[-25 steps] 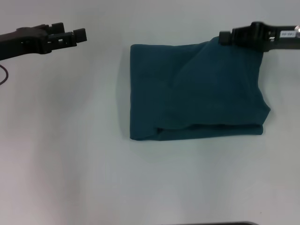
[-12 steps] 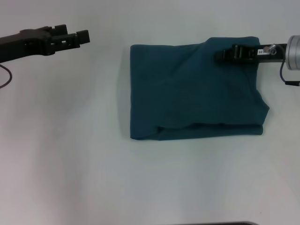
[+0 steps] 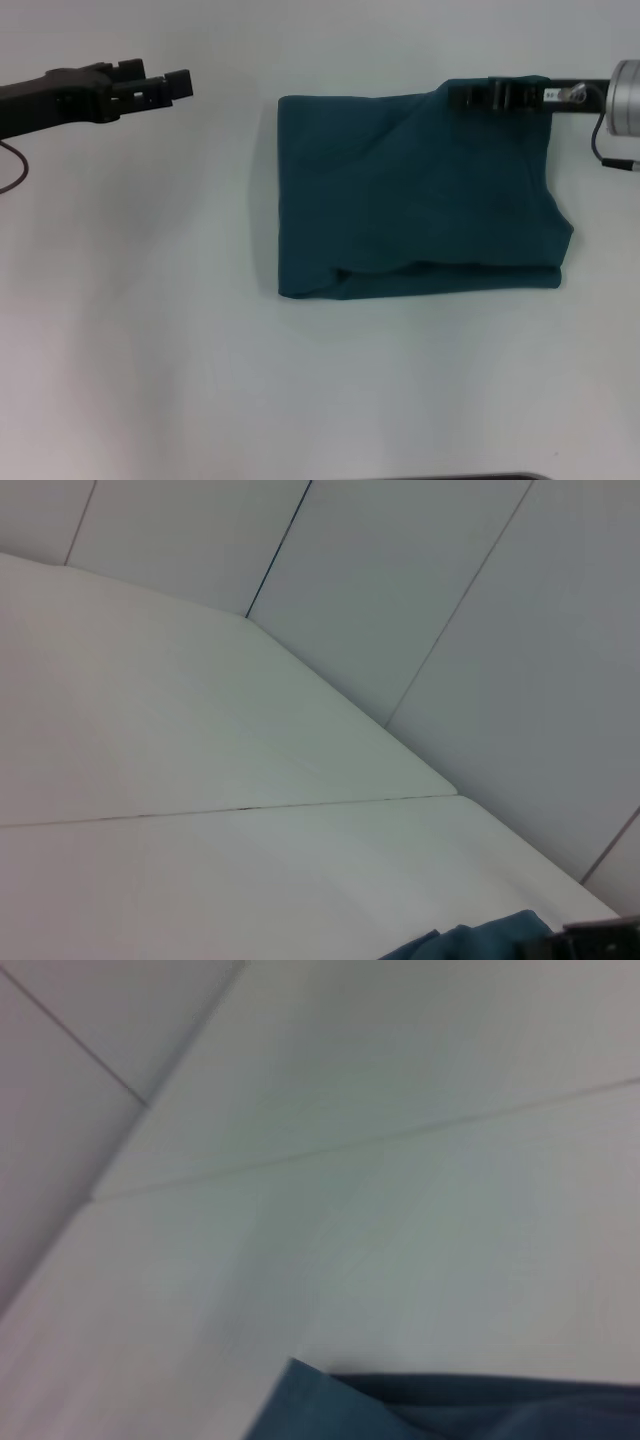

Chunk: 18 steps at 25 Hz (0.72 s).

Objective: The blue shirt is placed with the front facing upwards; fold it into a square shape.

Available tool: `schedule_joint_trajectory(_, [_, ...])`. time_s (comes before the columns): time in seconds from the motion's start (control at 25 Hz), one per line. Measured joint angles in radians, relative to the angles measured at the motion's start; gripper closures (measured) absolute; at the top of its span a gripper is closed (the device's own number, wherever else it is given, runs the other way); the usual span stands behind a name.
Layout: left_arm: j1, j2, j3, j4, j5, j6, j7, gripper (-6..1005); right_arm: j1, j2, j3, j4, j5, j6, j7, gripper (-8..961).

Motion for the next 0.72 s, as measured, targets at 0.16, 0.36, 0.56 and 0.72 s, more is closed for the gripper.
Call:
schedule_joint_trajectory(0.16, [0.0, 0.001, 0.001, 0.002, 0.0, 0.001, 0.0, 36, -0.005, -0.006, 0.021, 0.009, 0.036, 0.102, -0.018, 949])
schedule_joint_trajectory(0.36, [0.001, 0.0, 0.001, 0.004, 0.0, 0.0, 0.0, 35, 0.004, 0.0, 0.004, 0.002, 0.01, 0.175, -0.032, 948])
schedule_joint_trajectory(0.56, [0.001, 0.001, 0.001, 0.008, 0.0, 0.003, 0.0, 35, -0.003, 0.002, -0.015, 0.001, -0.02, 0.212, -0.036, 946])
schedule_joint_trajectory(0.72, [0.0, 0.0, 0.002, 0.009, 0.0, 0.032, 0.007, 35, -0.025, -0.006, -0.001, 0.004, -0.018, 0.213, -0.036, 945])
